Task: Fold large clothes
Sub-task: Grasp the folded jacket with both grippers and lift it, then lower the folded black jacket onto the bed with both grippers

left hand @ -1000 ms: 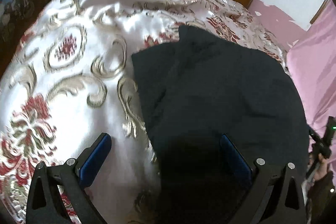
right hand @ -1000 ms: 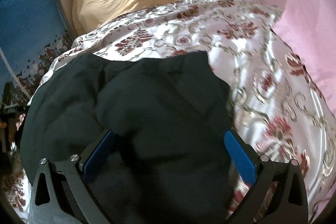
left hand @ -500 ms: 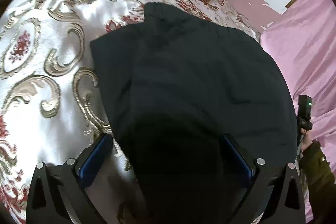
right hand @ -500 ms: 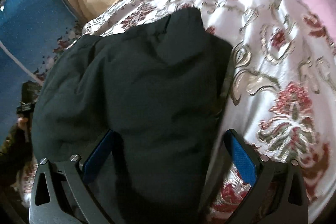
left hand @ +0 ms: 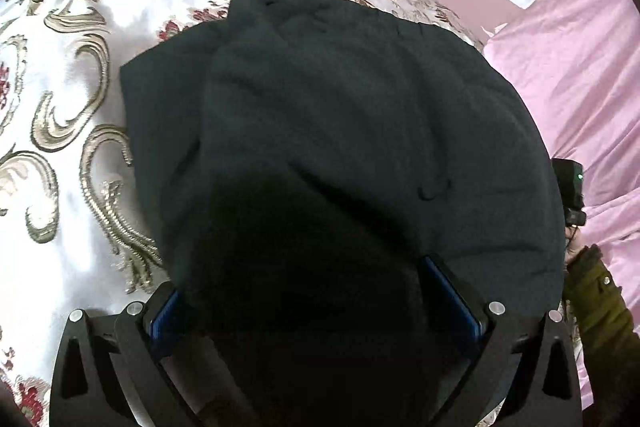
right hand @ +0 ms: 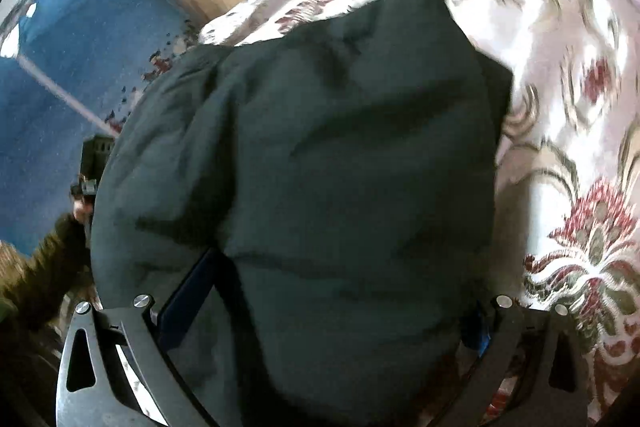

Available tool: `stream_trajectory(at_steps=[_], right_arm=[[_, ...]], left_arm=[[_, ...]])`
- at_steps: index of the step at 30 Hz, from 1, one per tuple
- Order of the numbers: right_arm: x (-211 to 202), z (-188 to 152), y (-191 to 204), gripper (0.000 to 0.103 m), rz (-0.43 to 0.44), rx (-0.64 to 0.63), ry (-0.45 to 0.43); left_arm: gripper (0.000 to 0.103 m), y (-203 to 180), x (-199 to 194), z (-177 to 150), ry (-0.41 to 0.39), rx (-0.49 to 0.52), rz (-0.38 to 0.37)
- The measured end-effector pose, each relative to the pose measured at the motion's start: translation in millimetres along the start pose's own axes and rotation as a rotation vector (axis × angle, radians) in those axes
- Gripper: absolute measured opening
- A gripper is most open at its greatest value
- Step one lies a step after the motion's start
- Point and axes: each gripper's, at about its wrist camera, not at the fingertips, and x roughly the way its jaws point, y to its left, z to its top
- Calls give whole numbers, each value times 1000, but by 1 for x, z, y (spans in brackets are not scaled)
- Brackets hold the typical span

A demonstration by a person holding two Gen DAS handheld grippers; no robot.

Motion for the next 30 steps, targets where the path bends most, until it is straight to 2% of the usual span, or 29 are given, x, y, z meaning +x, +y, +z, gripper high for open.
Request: stream_trajectory(at_steps=[5, 10, 12, 17, 21, 25, 26, 30], right_arm=[[5, 1, -6, 102, 17, 68, 7], [8, -3, 2, 102, -37, 78, 9], [7, -5, 9, 96, -68, 73, -2], [-2, -6, 24, 79, -117, 84, -49], [-13, -7, 33, 60, -162, 92, -97], [-25, -8, 39, 42, -216, 101, -148], [-29, -8, 43, 40, -233, 100, -159], [-45, -3, 51, 29, -284, 101, -200]], left_arm=[[103, -4, 1, 2, 21, -3, 15], [103, -4, 0, 1, 26, -23, 30], [102, -3, -2, 0, 32, -28, 41], [79, -13, -8, -2, 21, -39, 63], [63, -20, -18, -6, -12, -43, 91], [38, -31, -33, -11, -60, -37, 141], [32, -37, -37, -11, -72, -26, 158], [23, -54, -50, -9, -94, 4, 233]])
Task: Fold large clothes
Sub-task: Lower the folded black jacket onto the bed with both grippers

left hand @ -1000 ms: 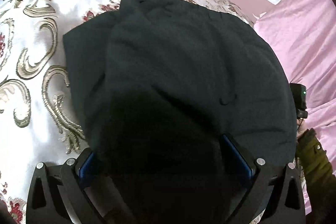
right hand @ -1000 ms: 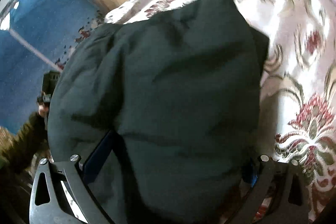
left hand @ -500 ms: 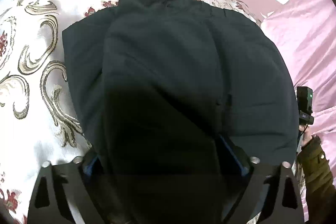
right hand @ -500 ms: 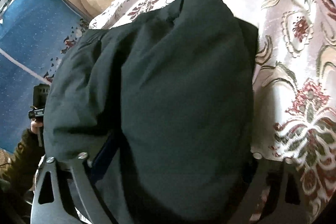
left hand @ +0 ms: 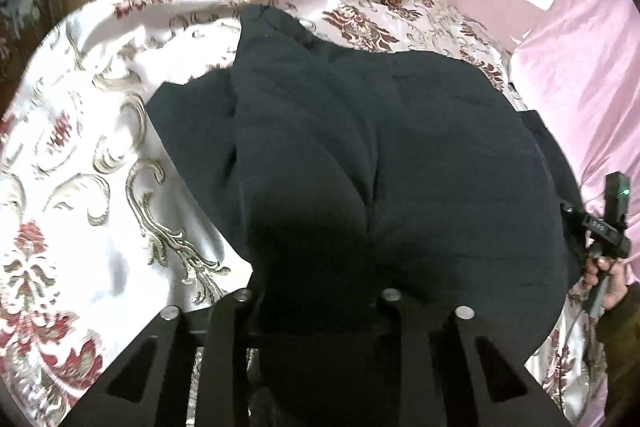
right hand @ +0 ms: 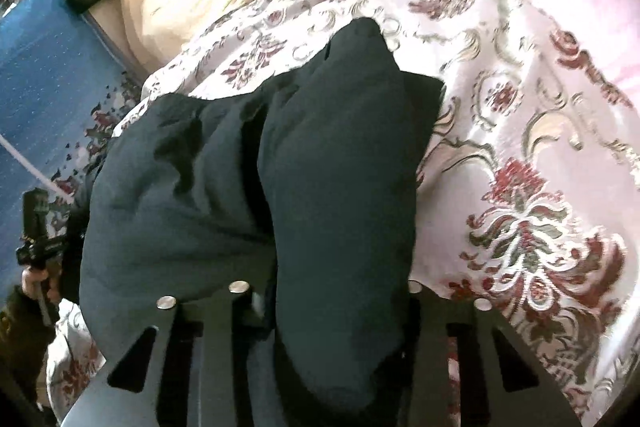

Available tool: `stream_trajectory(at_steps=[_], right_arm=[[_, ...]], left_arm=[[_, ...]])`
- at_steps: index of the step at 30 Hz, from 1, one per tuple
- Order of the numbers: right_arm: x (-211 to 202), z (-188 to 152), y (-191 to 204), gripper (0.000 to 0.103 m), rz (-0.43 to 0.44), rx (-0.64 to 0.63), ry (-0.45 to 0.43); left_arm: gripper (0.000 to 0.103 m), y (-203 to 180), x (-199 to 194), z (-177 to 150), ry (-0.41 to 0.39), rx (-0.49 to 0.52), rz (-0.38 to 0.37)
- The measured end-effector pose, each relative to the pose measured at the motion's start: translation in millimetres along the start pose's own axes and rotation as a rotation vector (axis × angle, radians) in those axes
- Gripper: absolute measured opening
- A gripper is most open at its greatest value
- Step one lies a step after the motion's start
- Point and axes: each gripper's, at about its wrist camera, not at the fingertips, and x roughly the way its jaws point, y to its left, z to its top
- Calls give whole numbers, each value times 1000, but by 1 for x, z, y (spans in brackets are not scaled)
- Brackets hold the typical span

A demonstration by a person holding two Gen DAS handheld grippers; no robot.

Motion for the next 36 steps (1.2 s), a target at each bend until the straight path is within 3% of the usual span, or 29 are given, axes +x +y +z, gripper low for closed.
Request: stream_trajectory(at_steps=[4, 12, 29, 36], right_arm=[[-22, 0, -2, 21, -15, 2, -41], [-55, -12, 18, 18, 16, -49, -30], [-140, -76, 72, 18, 34, -124, -19], [-155, -110, 70, 18, 1, -105, 8]], left_arm=[[19, -14, -20, 6, -37, -11, 21], [18, -33, -52, -1, -50, 31, 30], [18, -44, -131, -82, -25, 27, 29], [18, -41, -132, -117, 0, -6, 19]])
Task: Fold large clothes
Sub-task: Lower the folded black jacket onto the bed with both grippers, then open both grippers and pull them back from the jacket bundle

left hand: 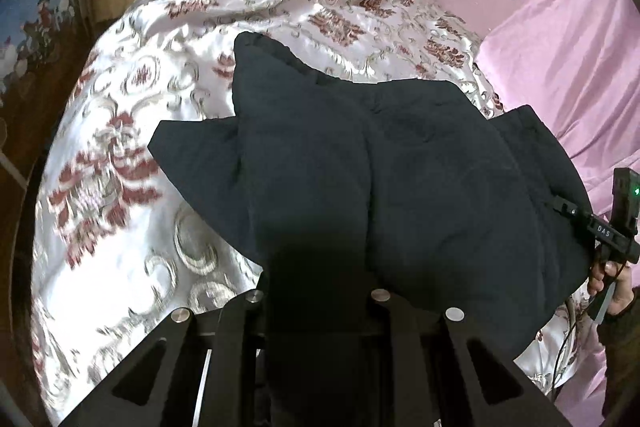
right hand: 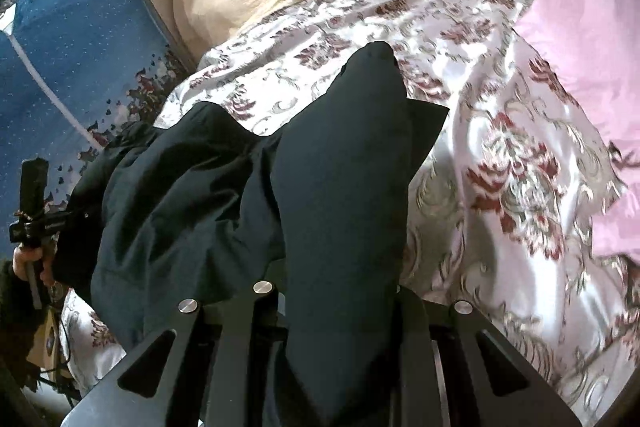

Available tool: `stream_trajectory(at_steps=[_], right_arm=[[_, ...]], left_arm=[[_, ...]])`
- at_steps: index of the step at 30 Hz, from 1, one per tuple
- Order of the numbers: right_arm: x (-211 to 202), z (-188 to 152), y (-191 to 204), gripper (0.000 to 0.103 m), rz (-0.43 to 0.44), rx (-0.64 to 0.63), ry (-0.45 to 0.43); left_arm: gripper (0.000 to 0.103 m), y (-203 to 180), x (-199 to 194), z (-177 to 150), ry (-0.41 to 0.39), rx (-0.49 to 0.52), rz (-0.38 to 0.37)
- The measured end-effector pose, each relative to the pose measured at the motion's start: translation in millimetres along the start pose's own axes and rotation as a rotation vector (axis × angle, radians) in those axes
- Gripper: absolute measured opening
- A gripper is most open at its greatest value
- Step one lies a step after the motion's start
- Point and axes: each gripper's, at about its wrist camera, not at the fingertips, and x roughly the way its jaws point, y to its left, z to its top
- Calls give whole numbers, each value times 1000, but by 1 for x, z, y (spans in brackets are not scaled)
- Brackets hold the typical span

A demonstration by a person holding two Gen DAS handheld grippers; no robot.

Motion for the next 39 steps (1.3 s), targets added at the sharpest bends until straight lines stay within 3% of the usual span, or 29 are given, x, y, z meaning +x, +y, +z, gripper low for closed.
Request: stream_trajectory(at_steps=[6, 12, 14, 16, 20, 25, 29, 39], right_arm=[[14, -21, -9, 25, -69, 30, 21], [20, -32, -9, 37, -136, 31, 25], [21, -35, -9, 45, -159, 39, 23], [21, -38, -8, 53, -172, 44, 20], [18, -47, 0, 65, -224, 11, -12], [8, -55, 12, 93, -263, -14, -72], [-8, -63, 18, 94, -297, -21, -124], [-62, -89, 42, 100, -303, -41, -286]], left_arm=[[23, 10, 14, -18, 6, -37, 19], [39, 19, 25, -25, 52, -101, 70], [61, 21, 25, -27, 44, -122, 118], [77, 21, 23, -30, 31, -129, 148], [101, 18, 12, -39, -50, -133, 204], [103, 8, -5, -52, -132, -154, 218], [103, -6, -17, -62, -178, -140, 240], [103, -34, -55, -96, -302, -129, 209]])
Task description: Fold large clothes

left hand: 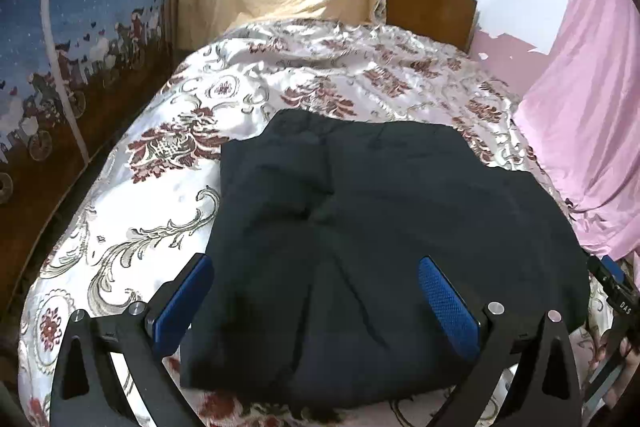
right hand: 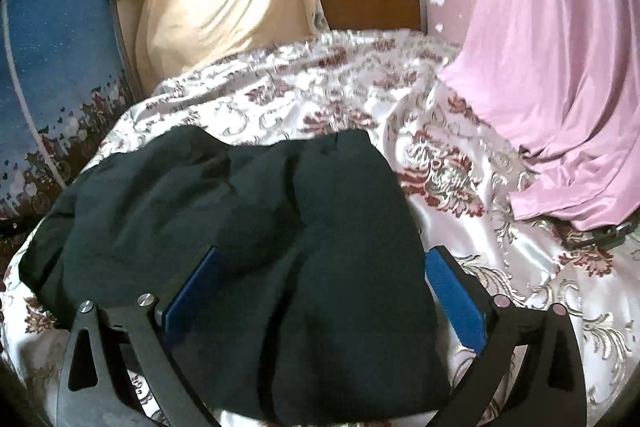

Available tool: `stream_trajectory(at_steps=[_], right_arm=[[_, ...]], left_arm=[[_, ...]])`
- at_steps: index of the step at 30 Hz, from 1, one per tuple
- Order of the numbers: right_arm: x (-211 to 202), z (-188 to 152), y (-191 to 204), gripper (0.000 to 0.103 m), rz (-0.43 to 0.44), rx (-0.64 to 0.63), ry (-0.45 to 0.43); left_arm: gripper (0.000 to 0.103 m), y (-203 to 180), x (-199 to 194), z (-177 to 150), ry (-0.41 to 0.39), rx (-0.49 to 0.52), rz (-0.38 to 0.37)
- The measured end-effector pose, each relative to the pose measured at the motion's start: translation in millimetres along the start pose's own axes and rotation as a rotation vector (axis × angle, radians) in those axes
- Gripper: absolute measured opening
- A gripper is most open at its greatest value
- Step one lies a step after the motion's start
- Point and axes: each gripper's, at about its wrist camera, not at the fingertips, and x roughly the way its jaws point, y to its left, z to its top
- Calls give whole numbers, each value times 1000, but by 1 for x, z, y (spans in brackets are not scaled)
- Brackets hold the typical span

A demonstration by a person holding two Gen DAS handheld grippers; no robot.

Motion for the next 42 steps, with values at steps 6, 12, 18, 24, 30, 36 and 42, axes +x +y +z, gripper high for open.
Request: stream_trajectory(at_steps=[6, 12, 18, 24, 30, 36, 42], right_arm=[[-34, -9, 9, 101, 26, 14, -68], [-64, -19, 19, 101, 36, 17, -135], [-94, -32, 29, 101, 49, 22, -191], [-120, -45, 44, 101, 37, -9, -254], [-148, -55, 59, 101, 50, -22, -316], [-163, -70, 76, 101, 61, -31, -337], [-178, -89, 86, 101, 71, -30, -362]], left_arm=[[103, -14, -29, -13, -73, 43, 10], [103, -25, -56, -29, -143, 83, 18], [103, -29, -77, -42, -192, 84, 12], [103, -29, -97, -50, -250, 98, 19], [103, -33, -115, -62, -300, 129, 40], [103, -36, -128, -76, -350, 151, 54], [103, -39, -144, -95, -404, 173, 68]])
